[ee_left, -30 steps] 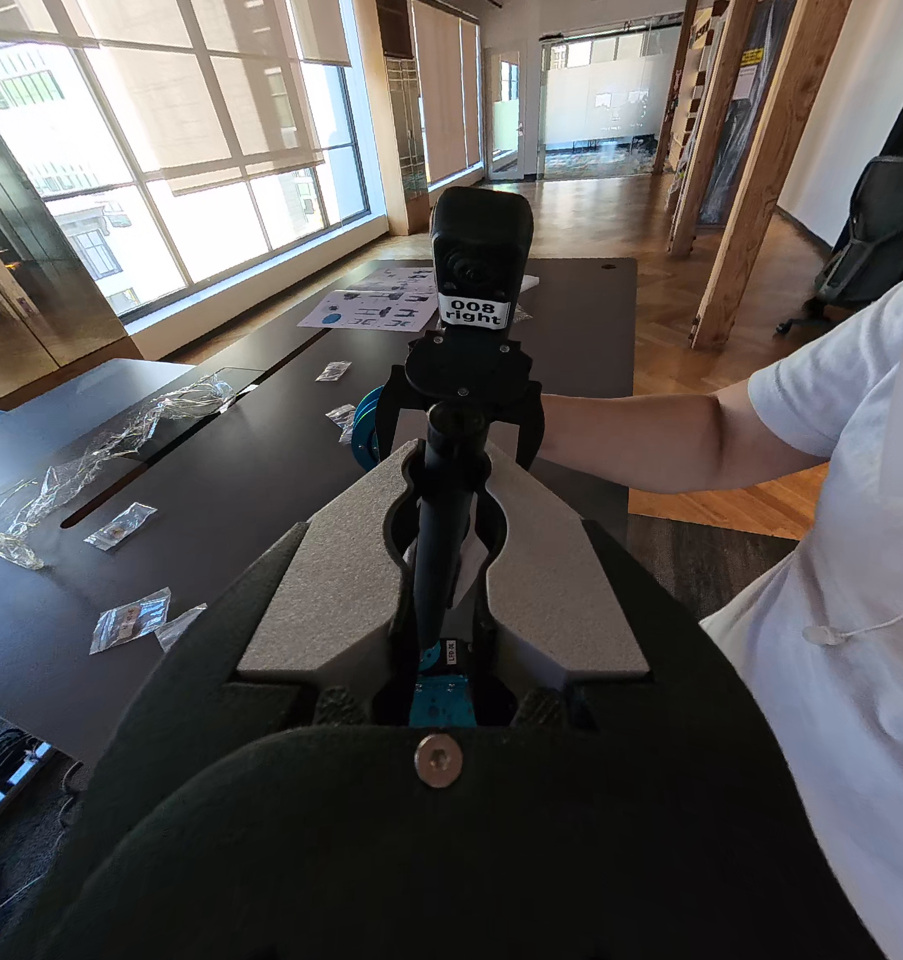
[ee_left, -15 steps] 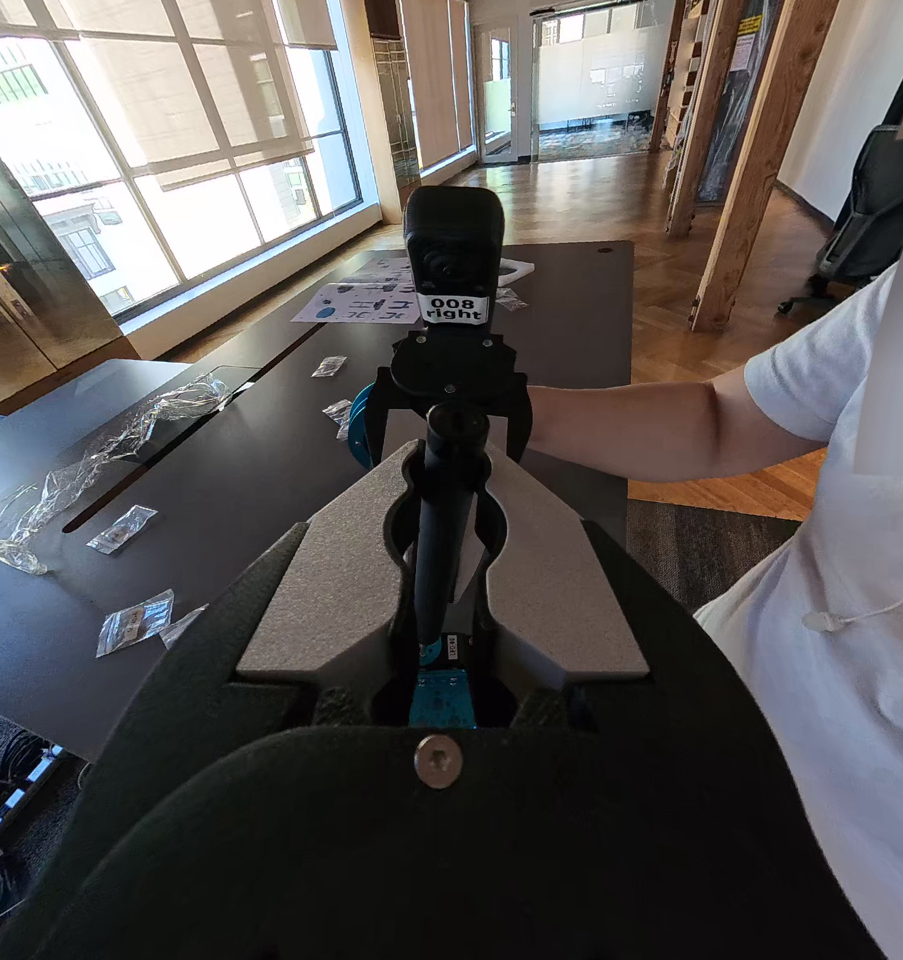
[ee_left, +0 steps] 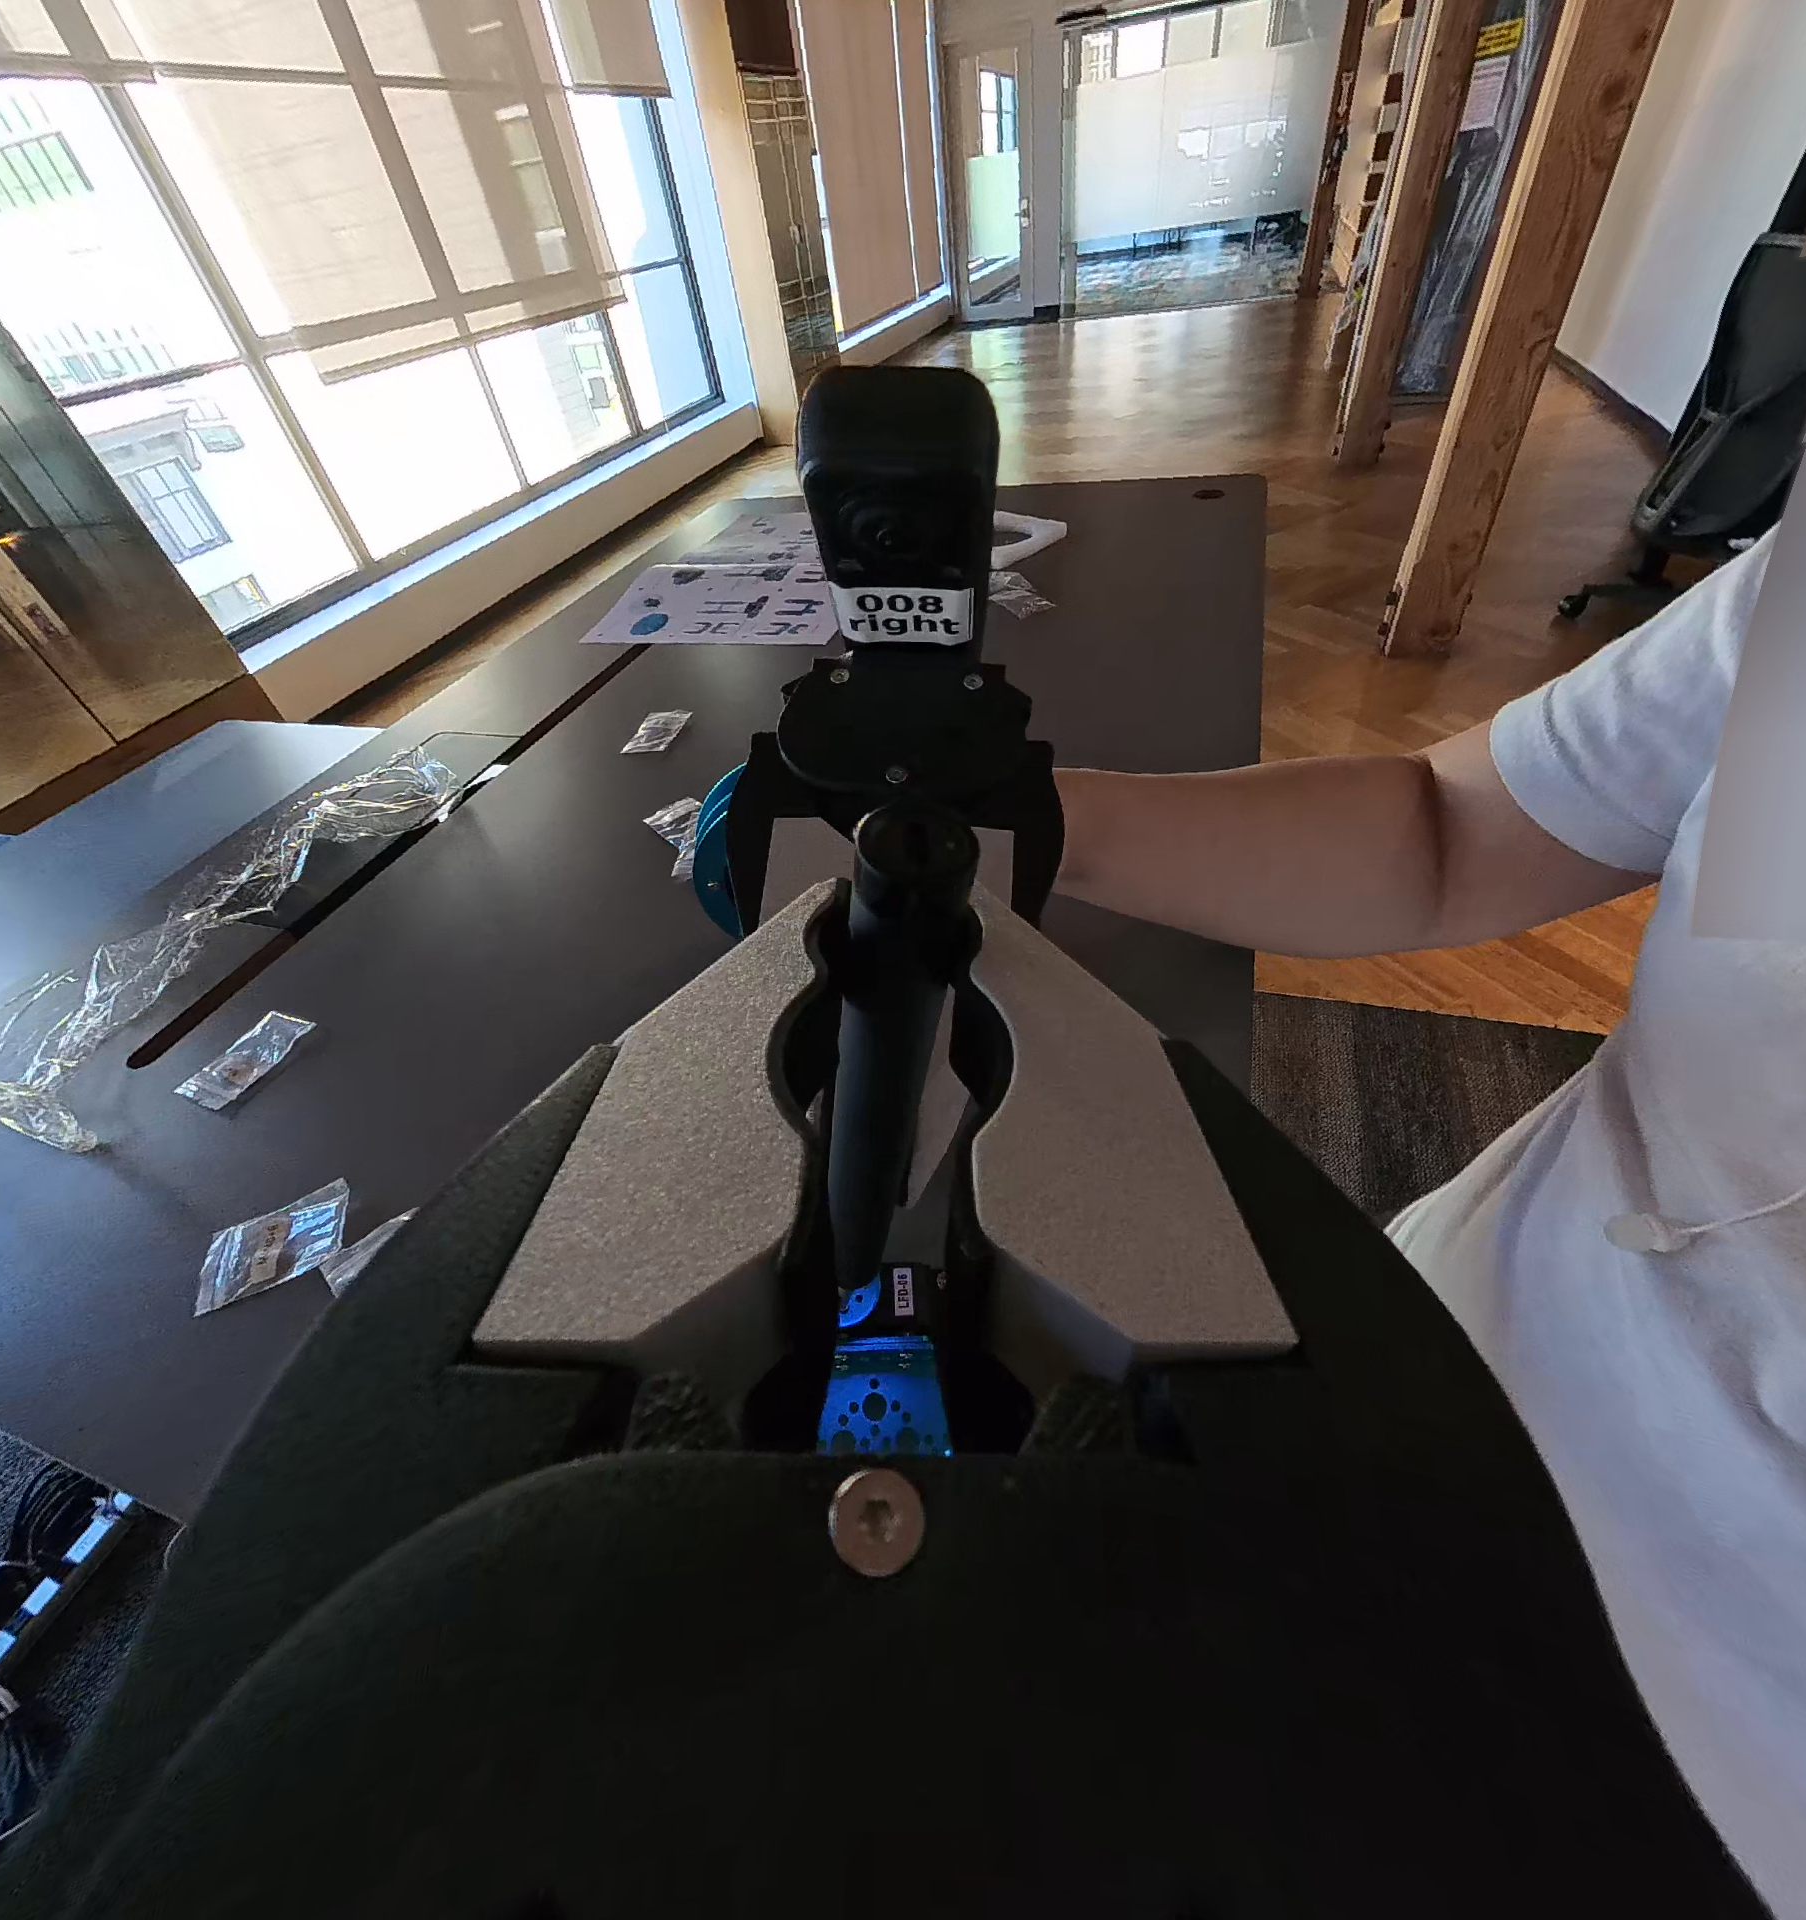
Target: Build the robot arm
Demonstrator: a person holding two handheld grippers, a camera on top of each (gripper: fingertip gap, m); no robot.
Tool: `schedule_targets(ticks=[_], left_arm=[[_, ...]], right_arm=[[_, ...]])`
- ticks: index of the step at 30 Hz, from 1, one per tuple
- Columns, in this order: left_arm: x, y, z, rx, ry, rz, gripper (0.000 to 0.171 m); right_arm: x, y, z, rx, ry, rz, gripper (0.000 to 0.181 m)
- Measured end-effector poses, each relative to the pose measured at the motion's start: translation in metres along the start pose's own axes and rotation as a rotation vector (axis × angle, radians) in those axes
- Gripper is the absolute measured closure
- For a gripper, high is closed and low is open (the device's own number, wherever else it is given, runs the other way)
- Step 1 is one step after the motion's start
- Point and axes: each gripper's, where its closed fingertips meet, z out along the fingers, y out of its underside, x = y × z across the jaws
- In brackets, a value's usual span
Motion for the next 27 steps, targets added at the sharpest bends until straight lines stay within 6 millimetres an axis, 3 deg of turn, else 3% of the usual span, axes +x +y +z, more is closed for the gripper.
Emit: schedule_targets(ticks=[27], left_arm=[[0.0014,0.0002,0.0009,0.000,0.007,0.001,0.158]], right_arm=[[-0.0001,0.0005,-0.0006,-0.012,0.025,-0.055,0.165]])
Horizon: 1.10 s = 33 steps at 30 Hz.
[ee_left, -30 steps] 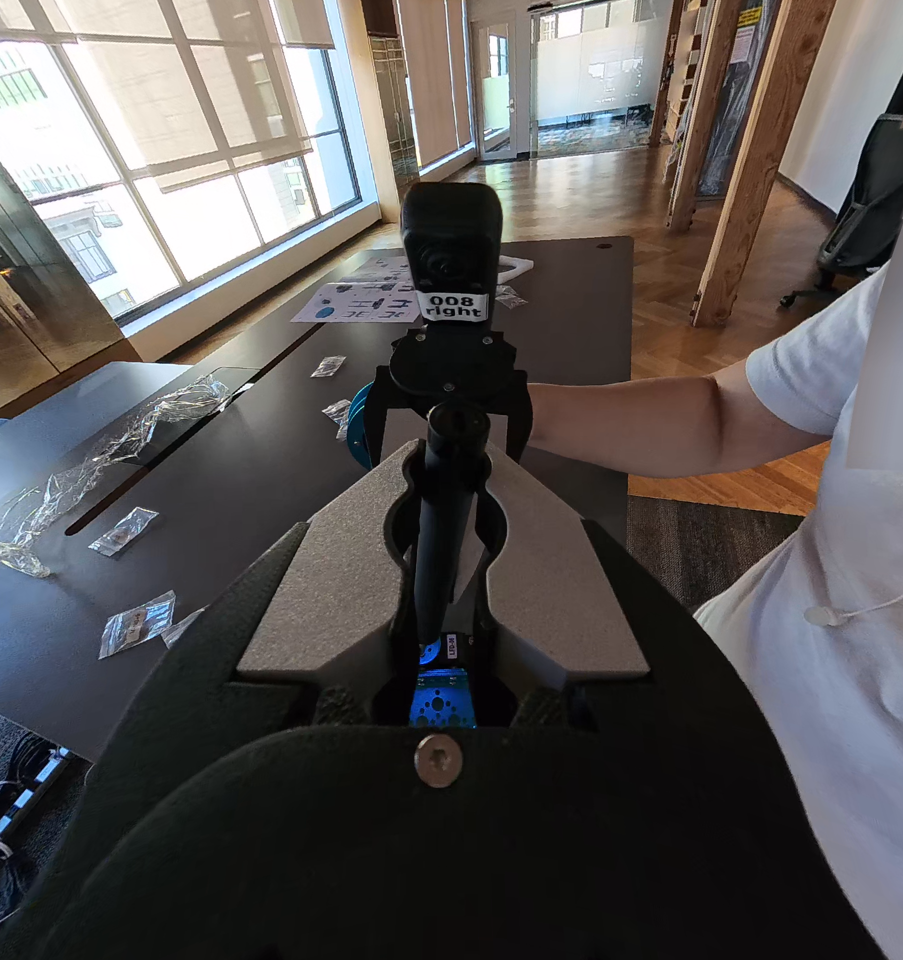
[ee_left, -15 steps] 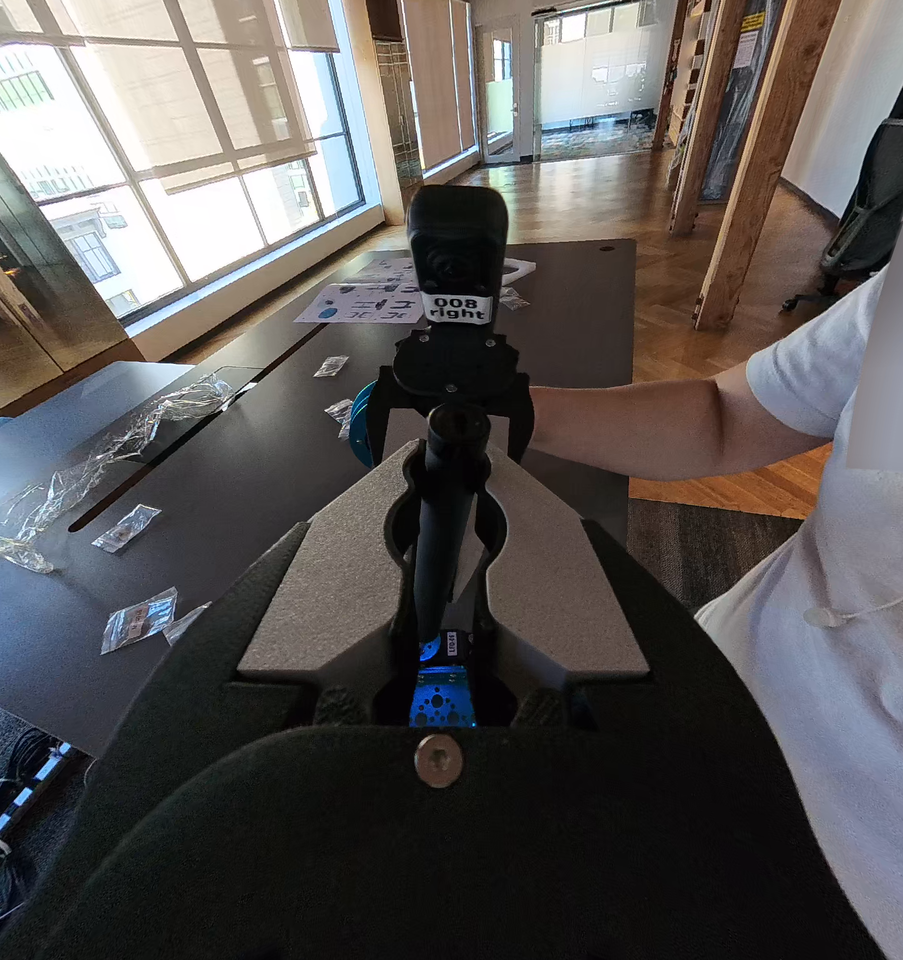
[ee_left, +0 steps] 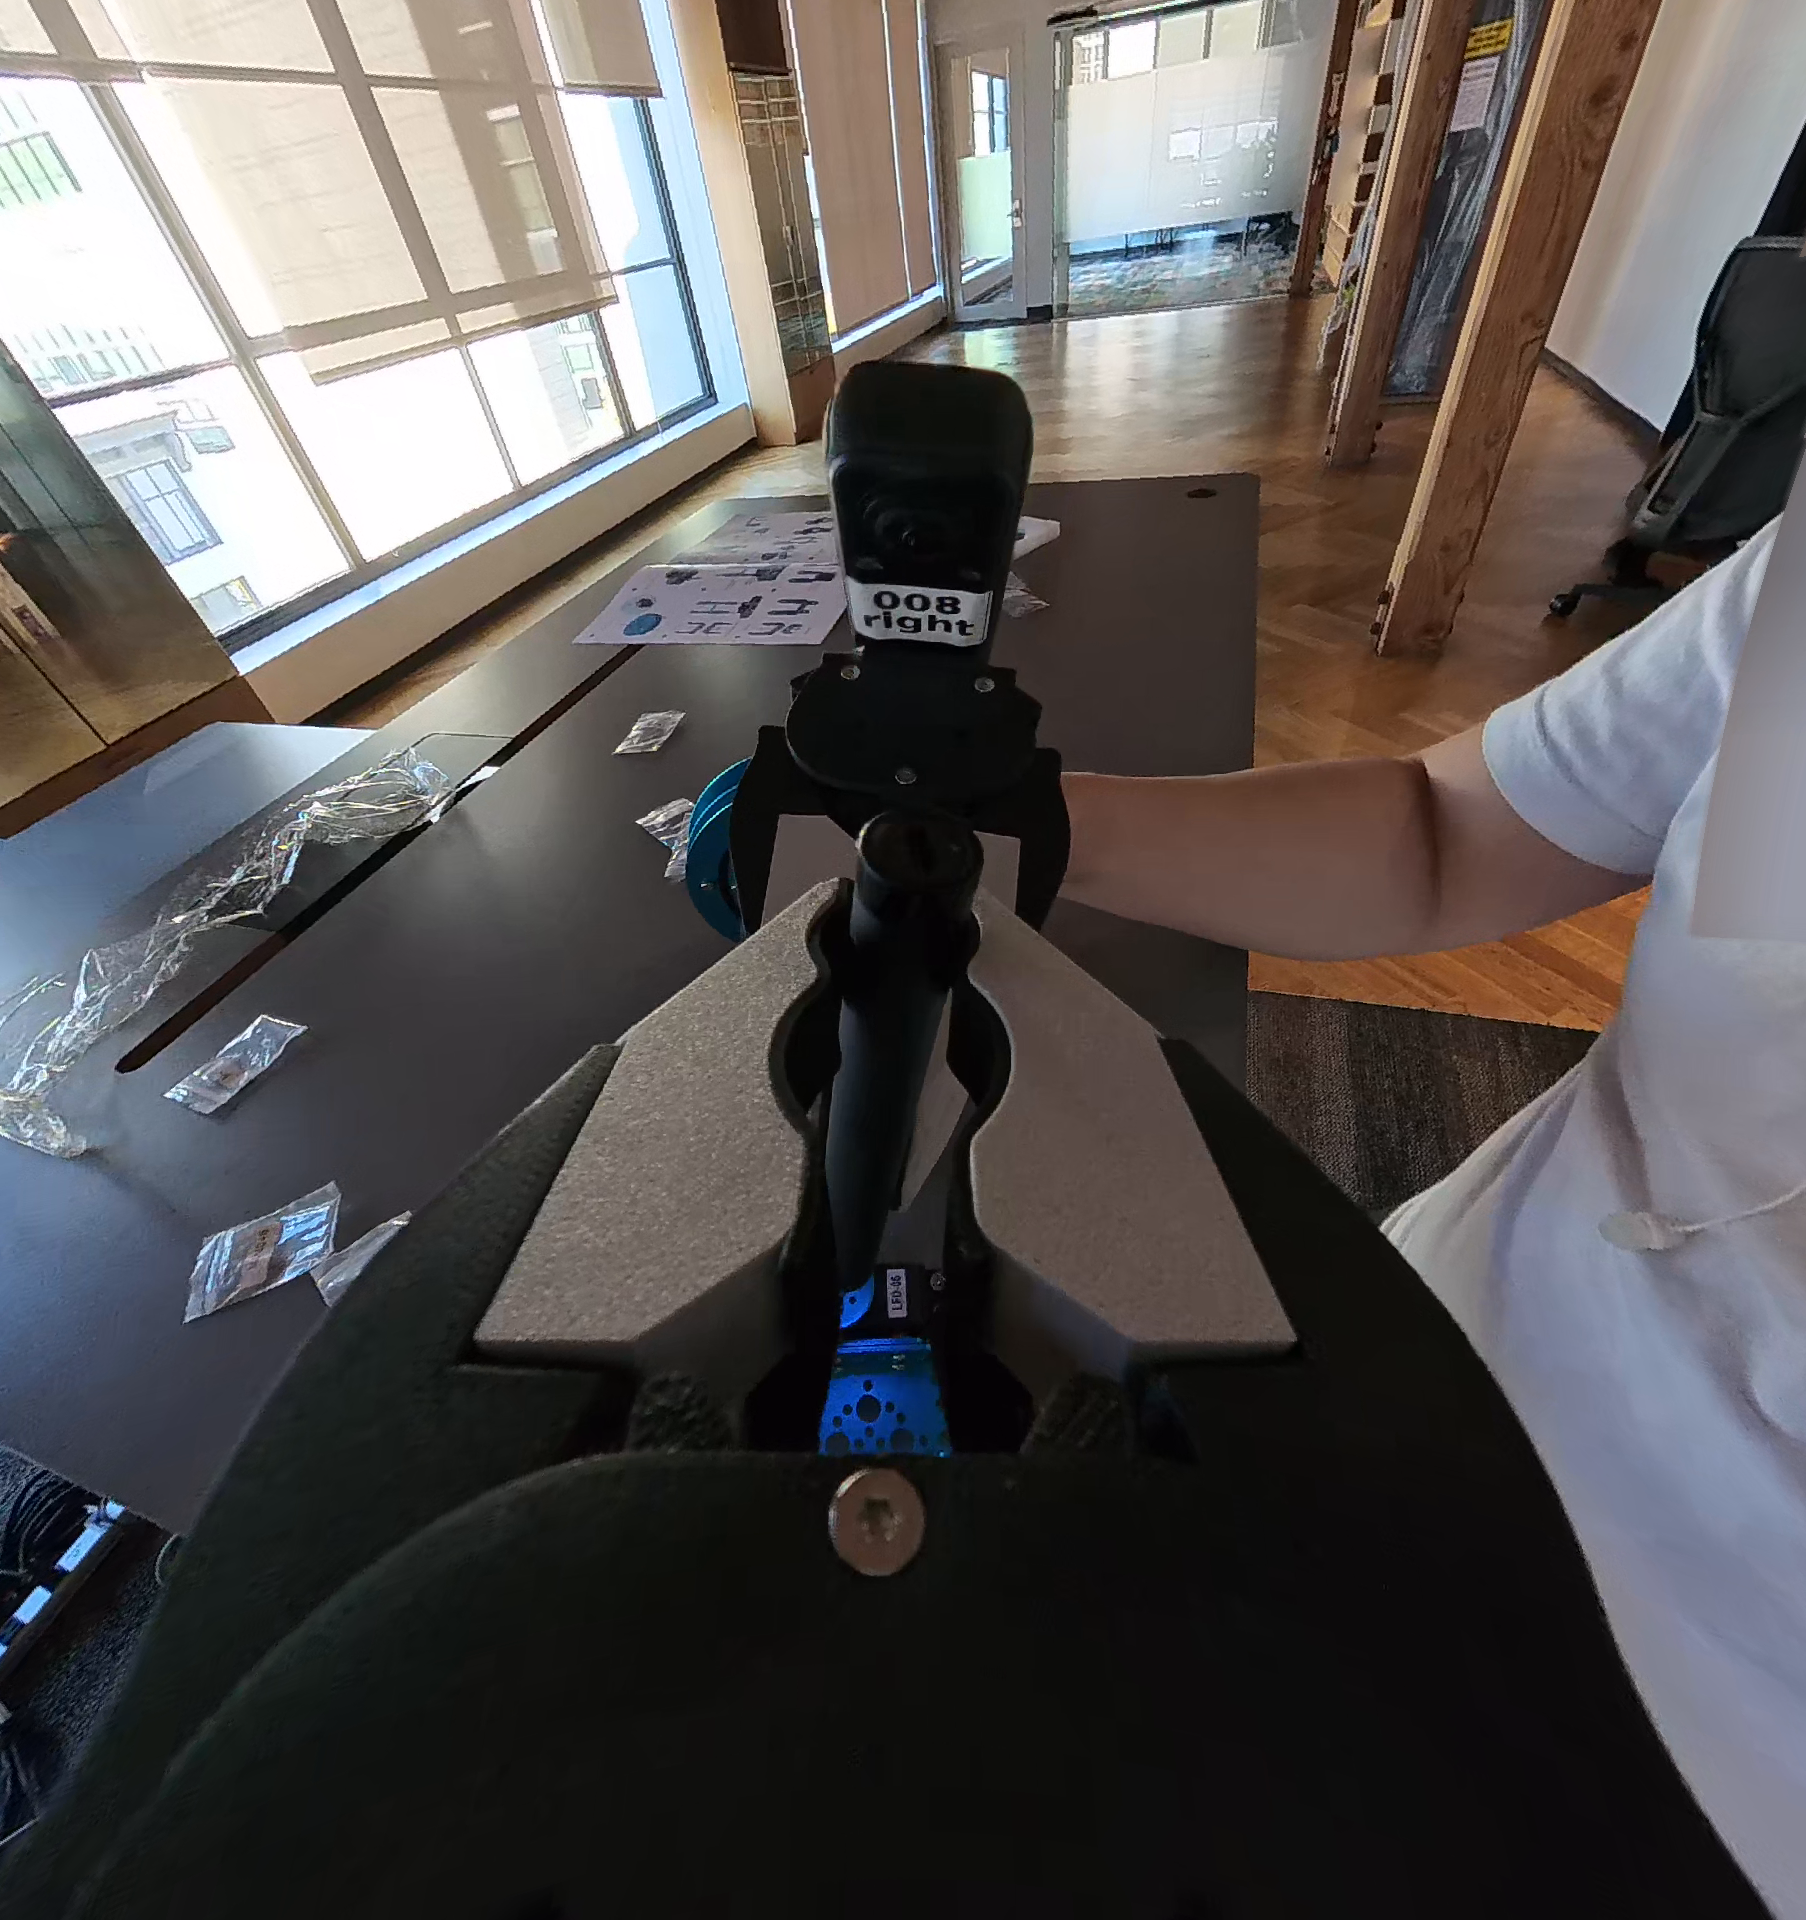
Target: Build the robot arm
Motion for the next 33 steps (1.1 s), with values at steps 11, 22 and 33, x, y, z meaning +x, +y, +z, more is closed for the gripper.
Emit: schedule_targets(ticks=[11,22,33], left_arm=[[-0.004,-0.001,0.001,0.000,-0.011,-0.003,0.158],[0.001,-0.058,0.007,0.056,-0.040,0.112,0.159],[0.084,-0.072,0.106,0.200,0.095,0.019,0.162]], right_arm=[[0.001,0.001,0.000,0.030,-0.015,0.071,0.160],[0.000,-0.043,-0.016,0.194,0.104,0.013,0.159],[-0.069,0.010,-0.153,-0.116,0.492,-0.011,0.164]])
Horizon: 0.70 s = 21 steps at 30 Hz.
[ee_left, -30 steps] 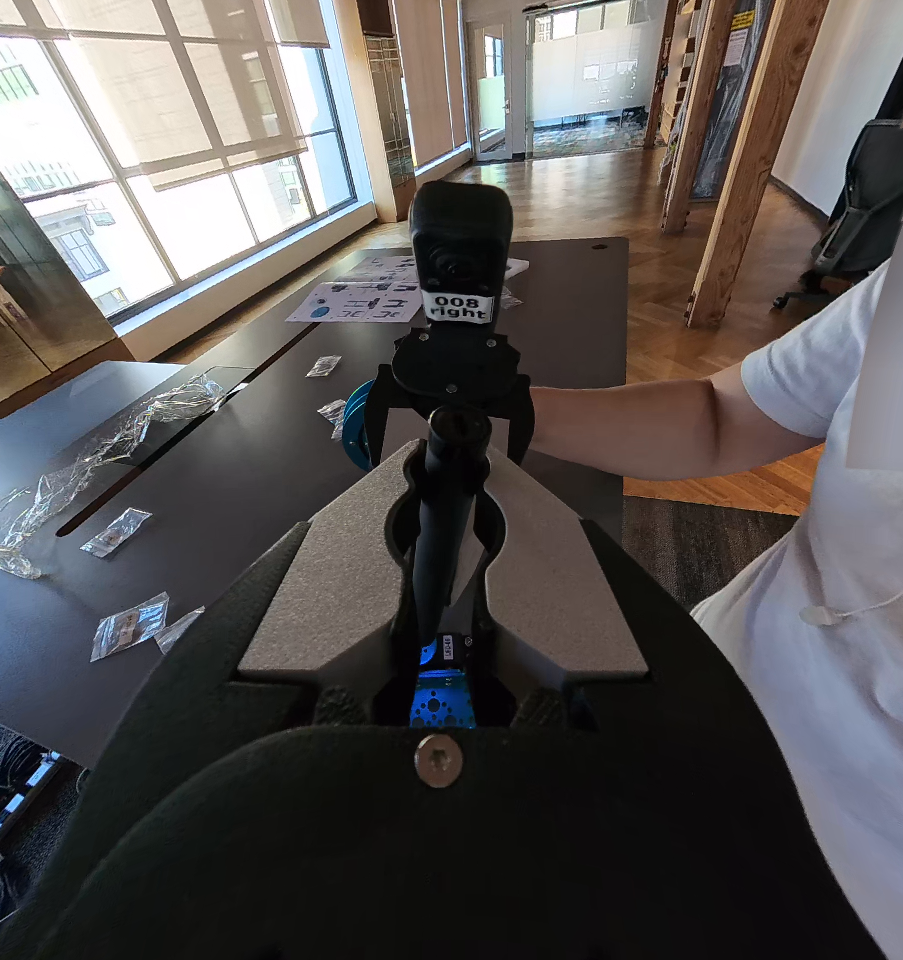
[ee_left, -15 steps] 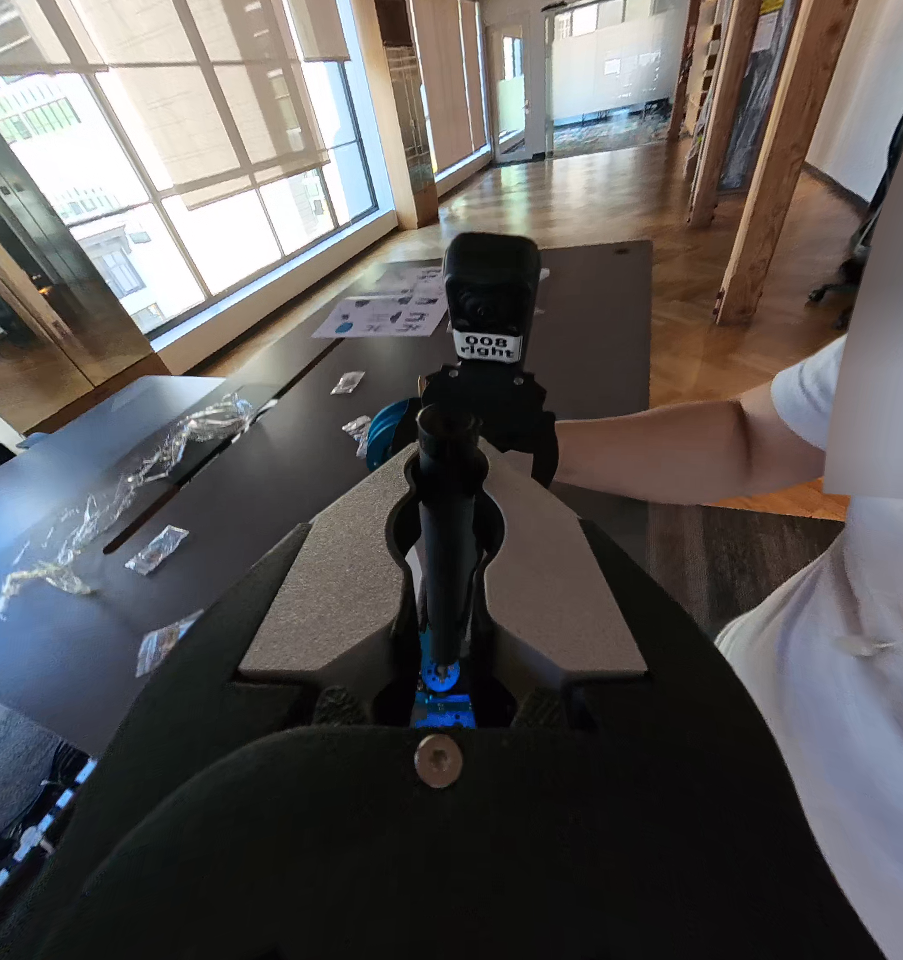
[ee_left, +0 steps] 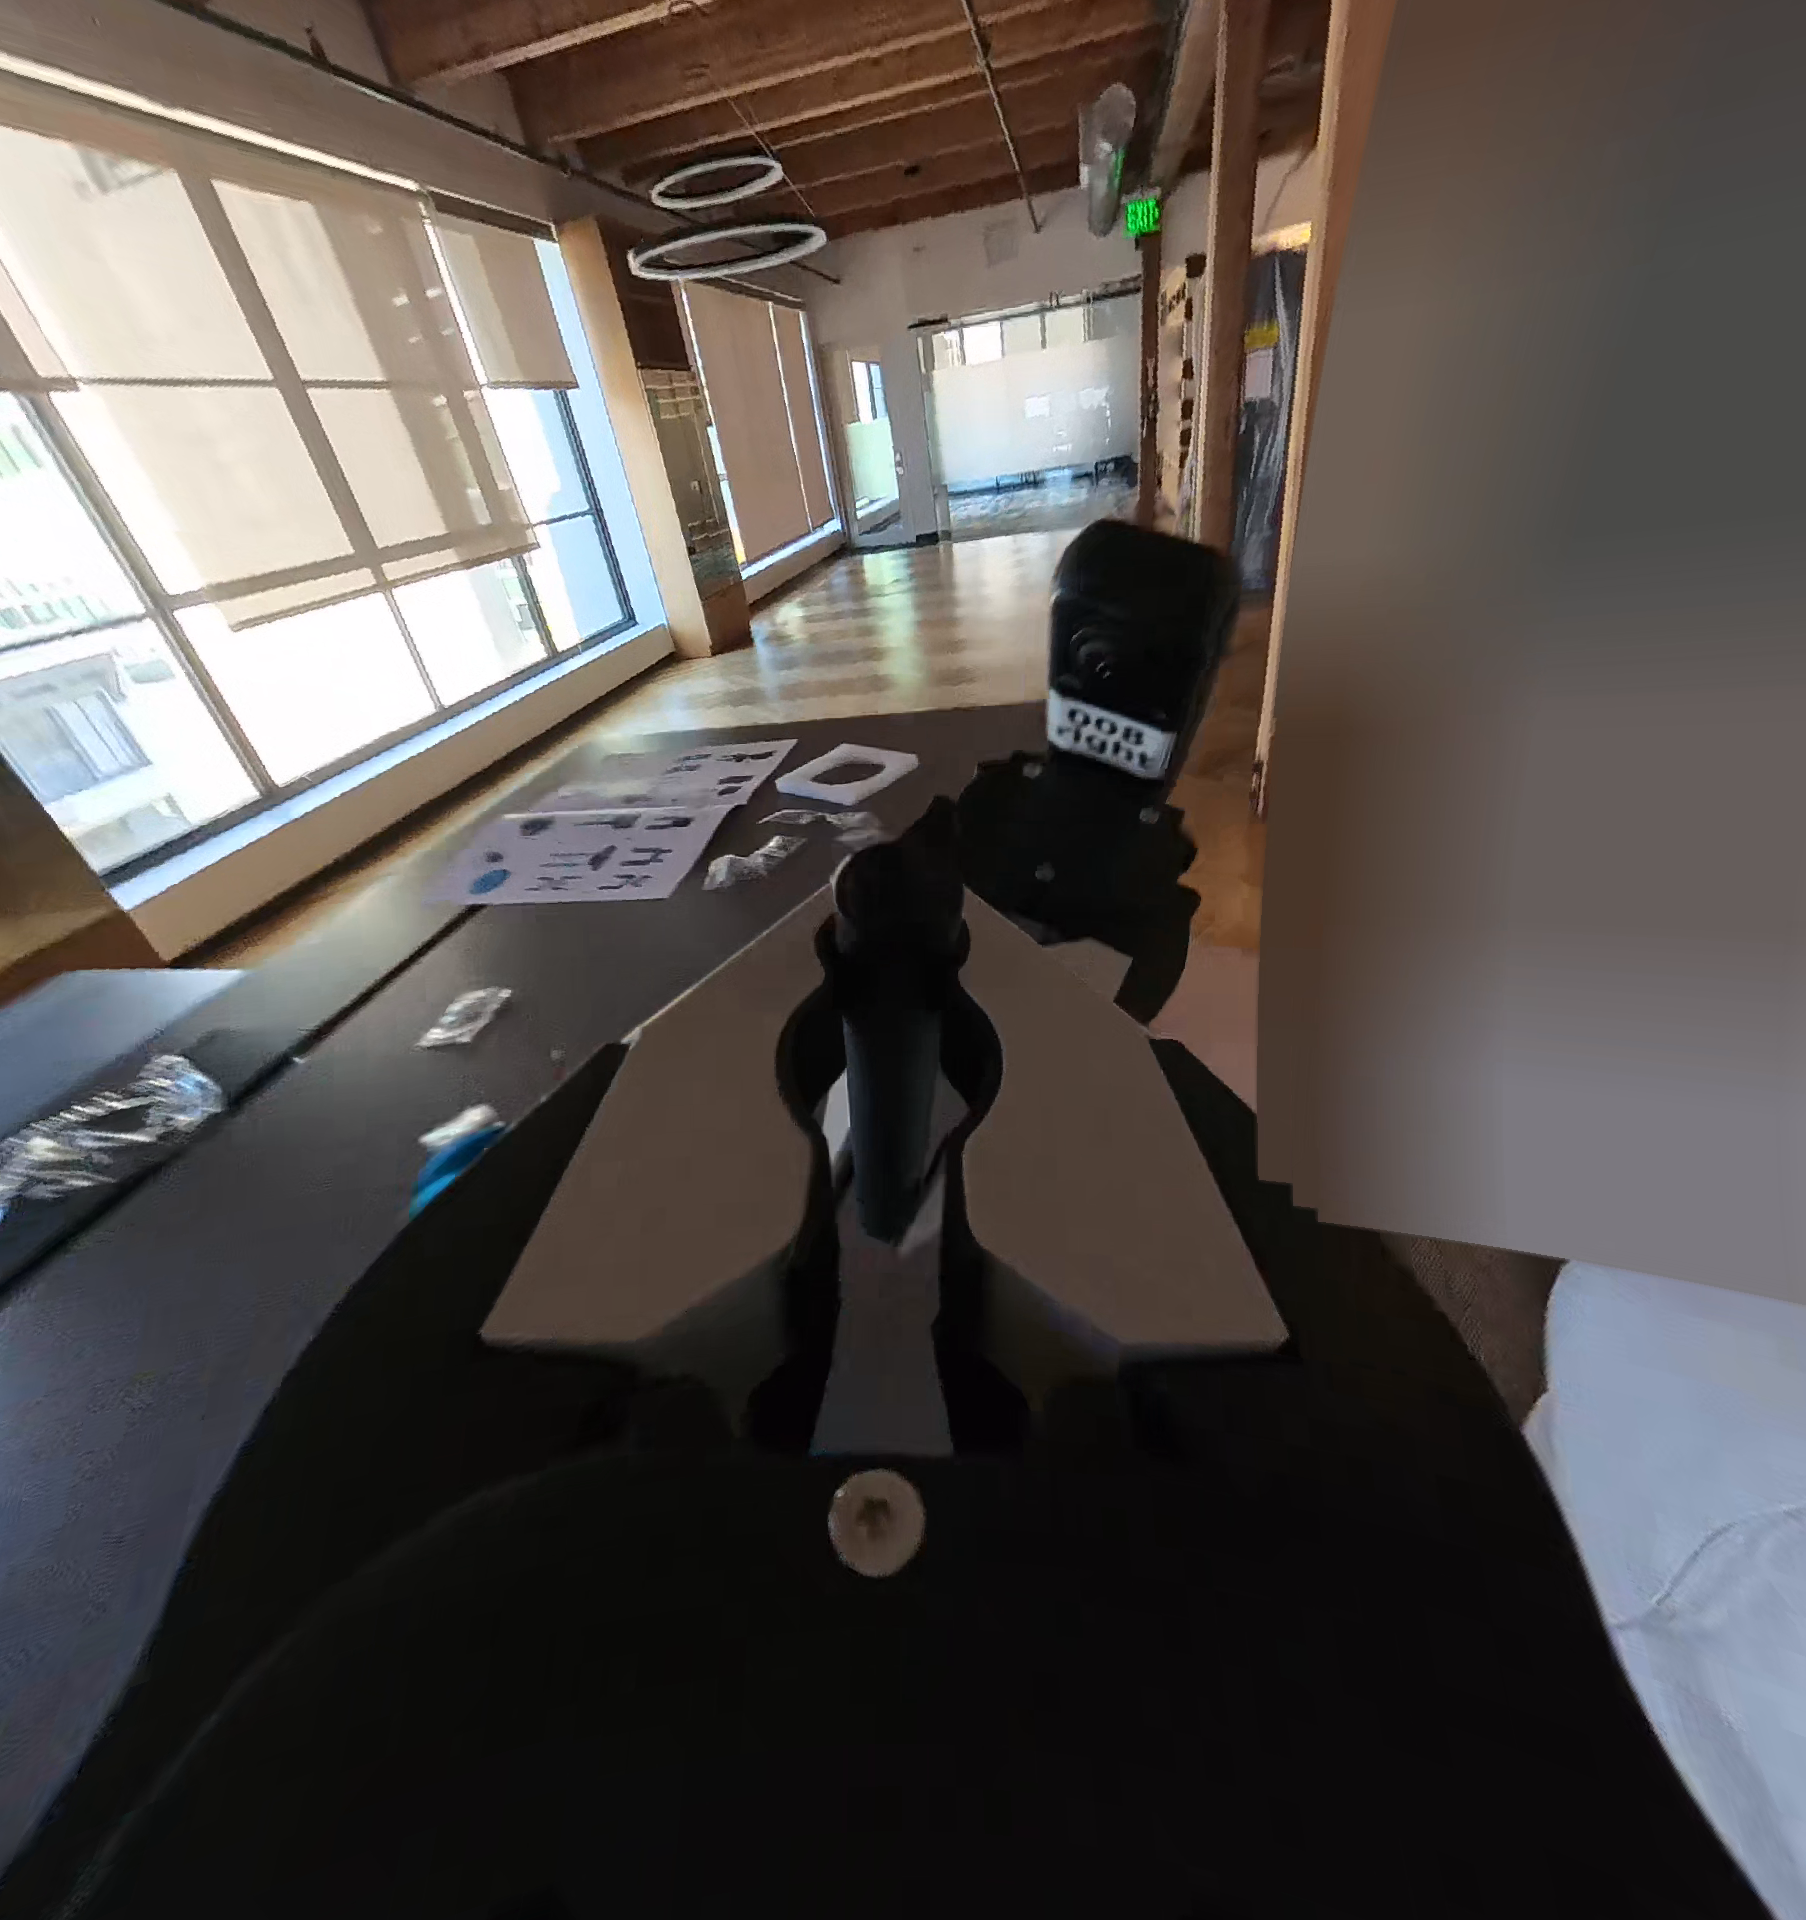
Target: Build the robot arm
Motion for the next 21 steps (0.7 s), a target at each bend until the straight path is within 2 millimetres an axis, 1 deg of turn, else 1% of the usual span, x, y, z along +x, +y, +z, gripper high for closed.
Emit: schedule_targets(ticks=[2,4,6,8,10,13,14,15,16,17,18,19,21], left_arm=[[0.004,0.027,0.029,0.042,-0.034,-0.089,0.160],[0.010,0.058,0.063,0.070,-0.031,-0.204,0.159],[0.015,0.084,0.099,0.098,-0.007,-0.323,0.157],[0.016,0.100,0.131,0.148,0.017,-0.468,0.156],[0.007,0.110,0.156,0.209,0.003,-0.641,0.159],[-0.002,0.115,0.182,0.323,0.025,-0.856,0.171],[-0.001,0.119,0.192,0.320,0.035,-0.893,0.171],[0.003,0.126,0.204,0.276,0.041,-0.903,0.171],[0.007,0.134,0.217,0.222,0.036,-0.885,0.168],[0.010,0.140,0.229,0.175,0.024,-0.856,0.159],[0.012,0.144,0.240,0.143,0.012,-0.829,0.154],[0.014,0.145,0.251,0.124,0.001,-0.804,0.152],[0.016,0.145,0.268,0.096,-0.043,-0.752,0.154]], right_arm=[[0.002,0.038,-0.036,-0.156,0.004,-0.021,0.164],[0.003,0.080,-0.070,-0.319,-0.039,-0.064,0.163],[0.011,0.120,-0.102,-0.430,-0.079,-0.071,0.164],[0.021,0.151,-0.133,-0.494,-0.129,-0.046,0.164],[0.037,0.178,-0.163,-0.552,-0.156,-0.014,0.164],[0.056,0.207,-0.199,-0.596,-0.180,-0.001,0.164],[0.060,0.214,-0.208,-0.605,-0.182,-0.003,0.164],[0.064,0.221,-0.215,-0.603,-0.180,-0.010,0.164],[0.067,0.226,-0.222,-0.595,-0.174,-0.019,0.164],[0.070,0.230,-0.228,-0.586,-0.162,-0.027,0.164],[0.073,0.233,-0.234,-0.574,-0.141,-0.039,0.164],[0.075,0.233,-0.239,-0.554,-0.123,-0.056,0.164],[0.077,0.233,-0.251,-0.520,-0.080,-0.076,0.164]])
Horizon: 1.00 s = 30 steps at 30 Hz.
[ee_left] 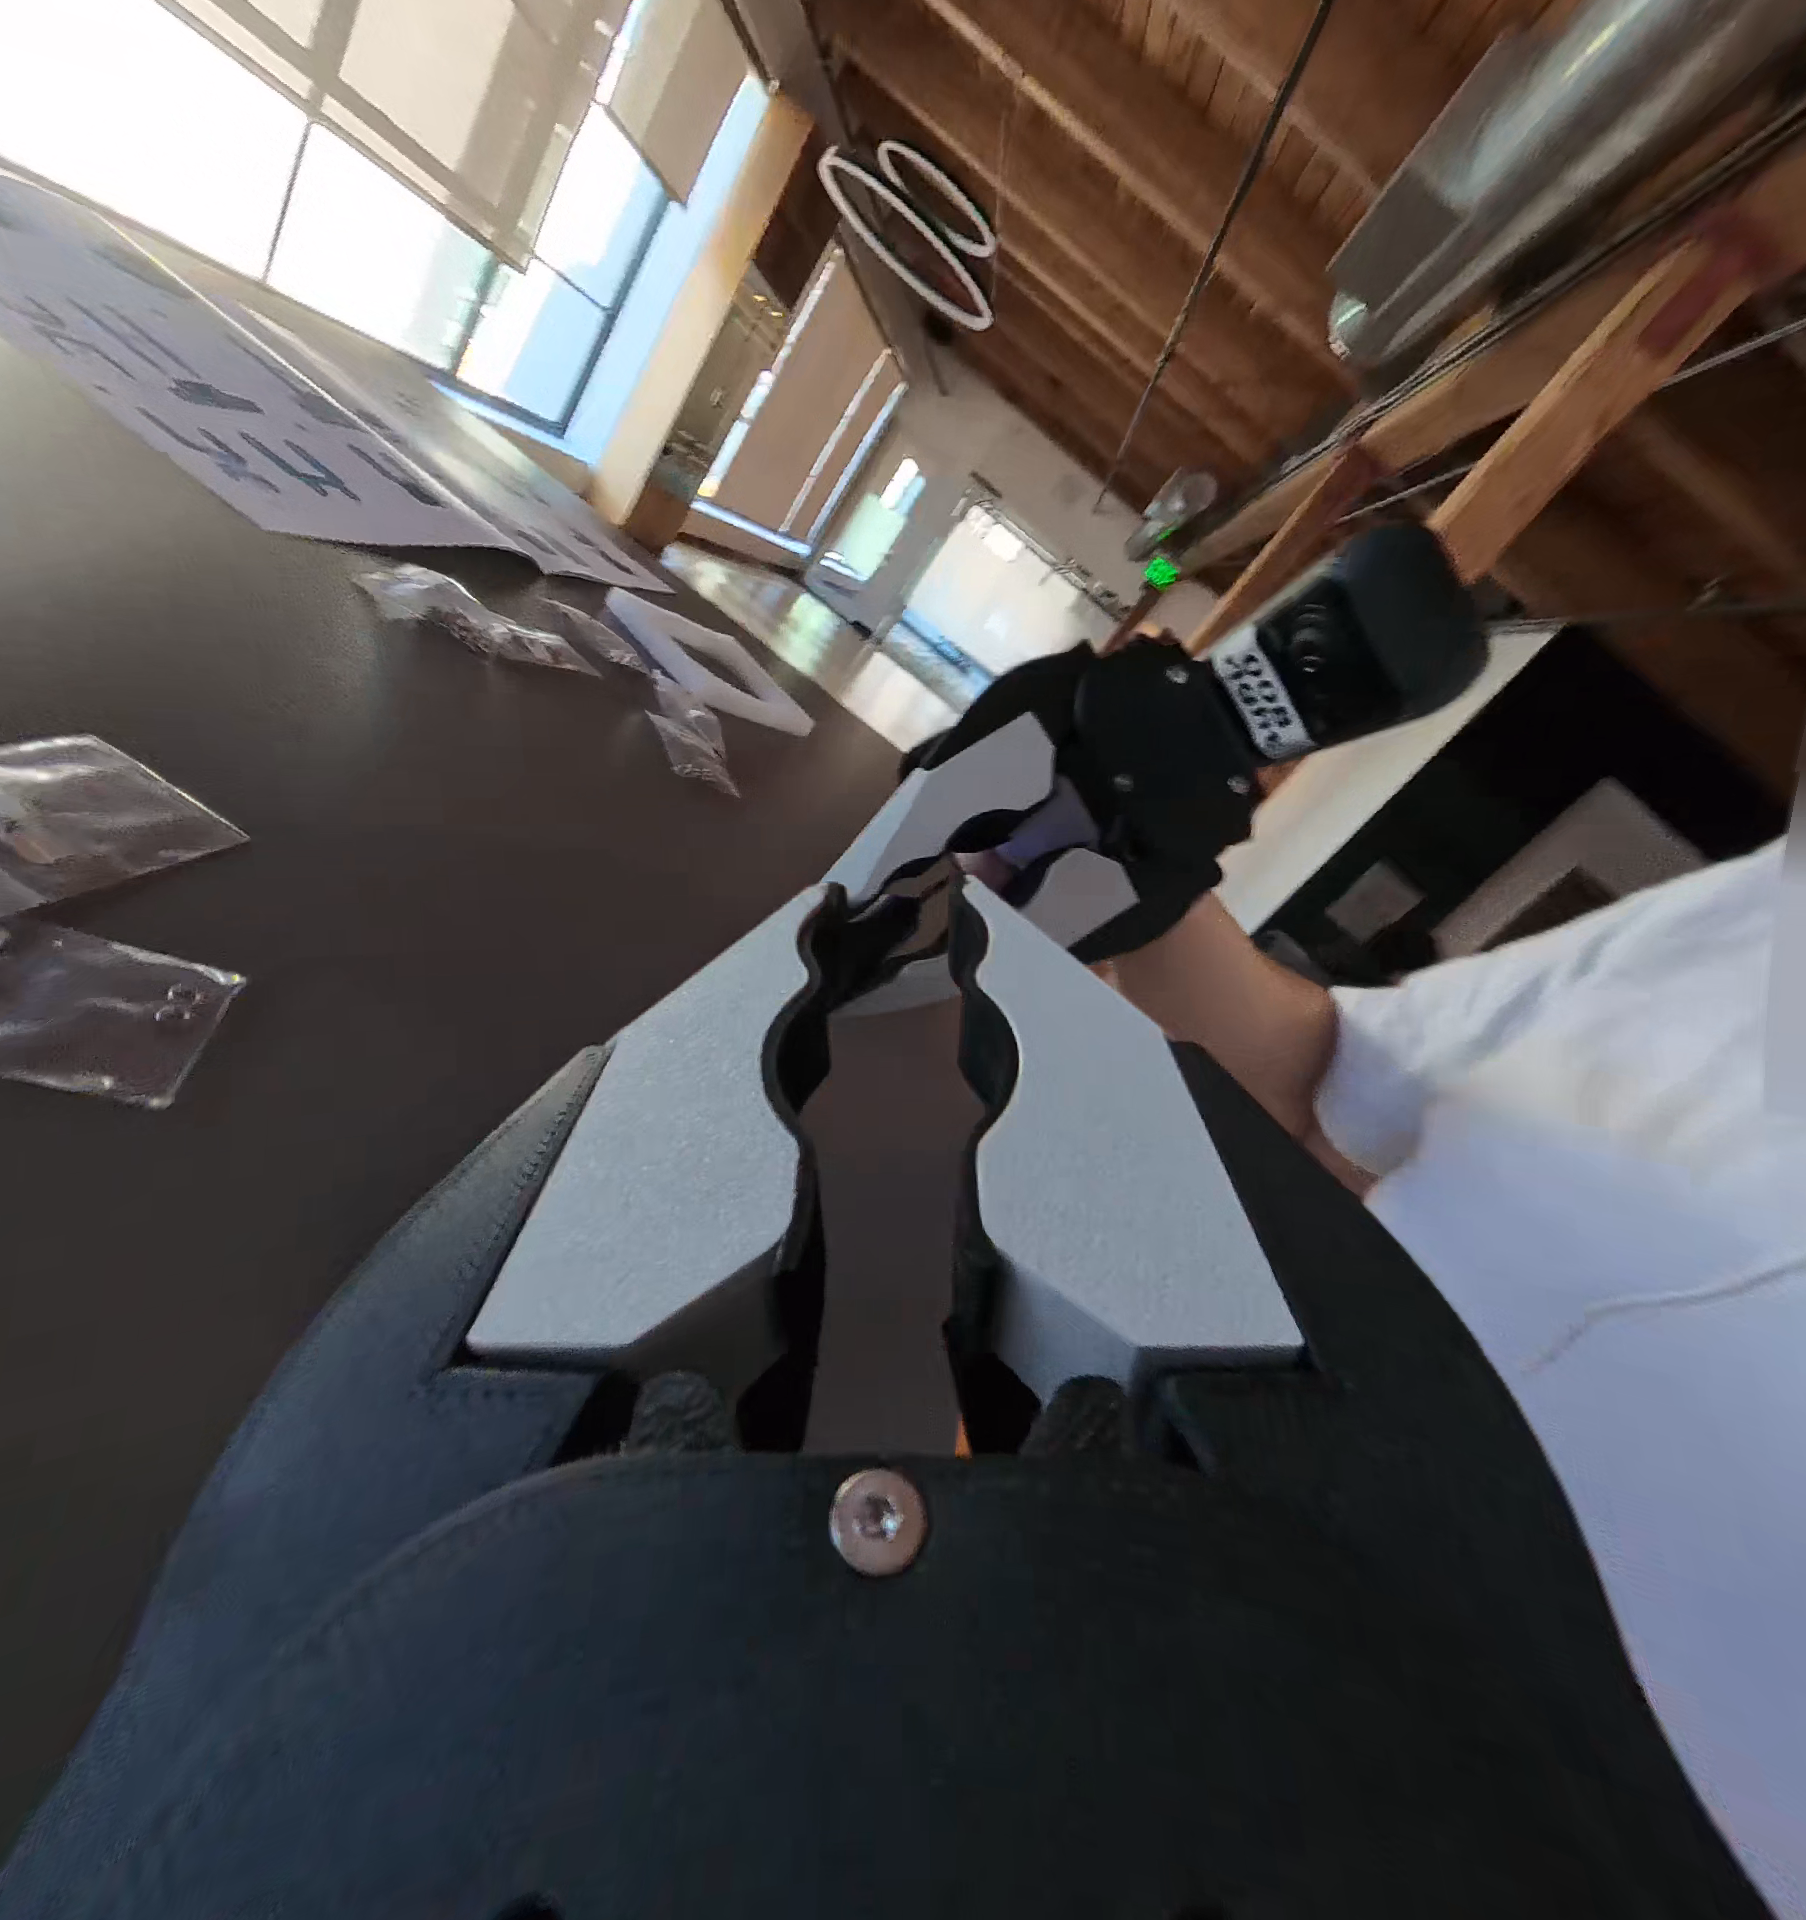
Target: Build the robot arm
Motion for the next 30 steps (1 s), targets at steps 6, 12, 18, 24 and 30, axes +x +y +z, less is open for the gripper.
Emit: schedule_targets(ticks=[6,12,18,24,30], left_arm=[[0.007,0.012,0.005,0.055,-0.171,0.069,0.155],[0.016,0.060,0.022,0.145,-0.262,-0.400,0.151],[0.001,0.073,0.057,0.357,-0.285,-0.687,0.139],[-0.001,0.083,0.082,0.345,-0.406,-0.613,0.151],[0.006,0.102,0.057,0.406,-0.543,-0.575,0.149]], right_arm=[[-0.003,0.024,-0.020,-0.011,0.068,-0.068,0.164],[-0.012,0.025,-0.037,0.009,0.025,-0.106,0.164],[-0.013,0.035,-0.054,0.027,-0.010,-0.163,0.164],[0.002,0.084,-0.045,0.044,-0.185,-0.046,0.164],[0.023,0.105,-0.022,0.056,-0.237,0.052,0.163]])
